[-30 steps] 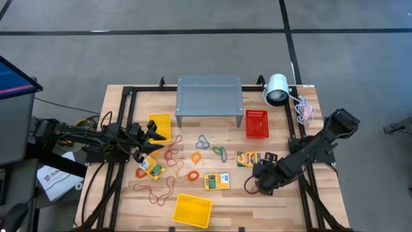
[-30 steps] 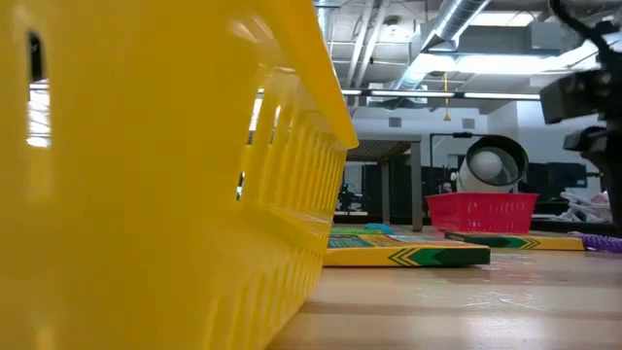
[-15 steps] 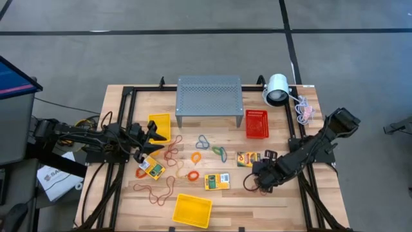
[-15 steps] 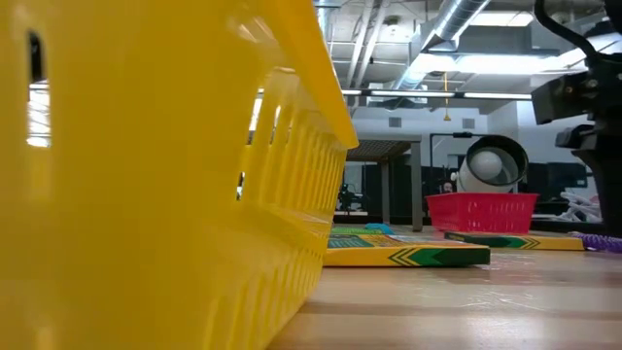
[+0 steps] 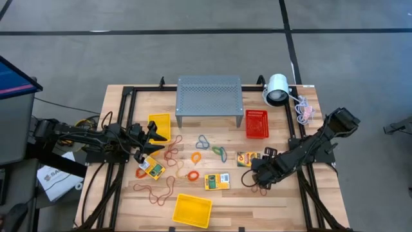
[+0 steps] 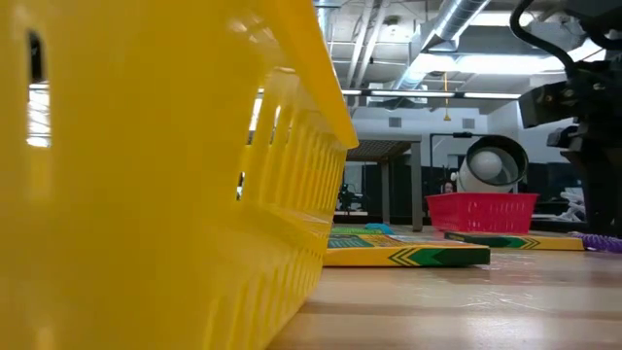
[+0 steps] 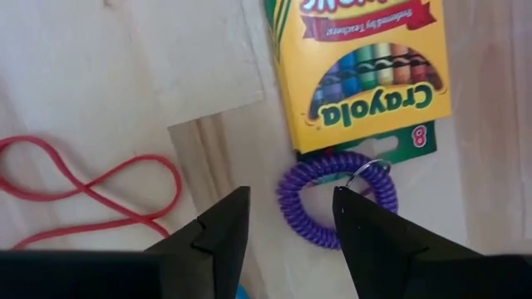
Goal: Pick & Place Office Desk Supplies
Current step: Put the violet spiral keychain into the bottom yellow bin
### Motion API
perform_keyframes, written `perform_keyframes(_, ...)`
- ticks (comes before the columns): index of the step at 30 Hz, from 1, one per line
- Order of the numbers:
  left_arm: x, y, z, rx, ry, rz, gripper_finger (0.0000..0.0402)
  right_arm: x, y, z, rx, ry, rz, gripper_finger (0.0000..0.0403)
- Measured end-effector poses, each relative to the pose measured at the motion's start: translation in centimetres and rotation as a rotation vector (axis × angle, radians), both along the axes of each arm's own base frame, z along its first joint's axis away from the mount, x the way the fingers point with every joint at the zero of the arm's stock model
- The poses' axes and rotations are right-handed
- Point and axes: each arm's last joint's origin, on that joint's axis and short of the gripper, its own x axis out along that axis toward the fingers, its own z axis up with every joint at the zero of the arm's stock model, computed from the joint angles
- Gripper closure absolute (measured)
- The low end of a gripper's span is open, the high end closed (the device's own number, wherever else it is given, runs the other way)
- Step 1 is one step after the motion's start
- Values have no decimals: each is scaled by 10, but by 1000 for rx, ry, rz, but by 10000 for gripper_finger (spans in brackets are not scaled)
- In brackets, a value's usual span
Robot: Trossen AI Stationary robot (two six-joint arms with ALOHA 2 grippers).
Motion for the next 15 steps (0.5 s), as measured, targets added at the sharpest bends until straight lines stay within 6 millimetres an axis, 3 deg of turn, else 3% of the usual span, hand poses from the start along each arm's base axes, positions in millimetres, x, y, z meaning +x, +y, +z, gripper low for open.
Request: perform_keyframes(15, 0, 0, 0, -1, 0, 0, 247, 4, 2, -18, -27, 79, -2, 237)
